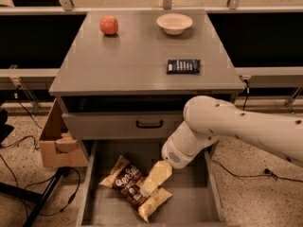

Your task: Place brown chip bag into middle drawer

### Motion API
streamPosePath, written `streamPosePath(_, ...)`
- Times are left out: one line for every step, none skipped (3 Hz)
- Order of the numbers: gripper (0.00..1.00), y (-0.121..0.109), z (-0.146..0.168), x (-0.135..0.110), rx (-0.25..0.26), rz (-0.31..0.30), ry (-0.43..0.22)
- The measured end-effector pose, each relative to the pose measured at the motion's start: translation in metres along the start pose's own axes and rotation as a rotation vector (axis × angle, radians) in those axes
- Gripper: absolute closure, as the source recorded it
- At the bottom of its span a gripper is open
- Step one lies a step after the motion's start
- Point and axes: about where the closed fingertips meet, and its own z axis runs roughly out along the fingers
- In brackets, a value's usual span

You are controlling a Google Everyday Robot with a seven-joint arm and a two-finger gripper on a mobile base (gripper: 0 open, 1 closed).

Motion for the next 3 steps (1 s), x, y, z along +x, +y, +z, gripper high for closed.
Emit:
streamPosePath(0.00, 0.016, -0.072, -0.008, 0.081, -0.075, 0.052)
streamPosePath(0.00, 0.011, -0.164, -0.022, 0.182, -0.112, 0.070)
streamPosePath(0.00, 0.006, -0.229, -0.015, 0.236, -0.127, 0.037)
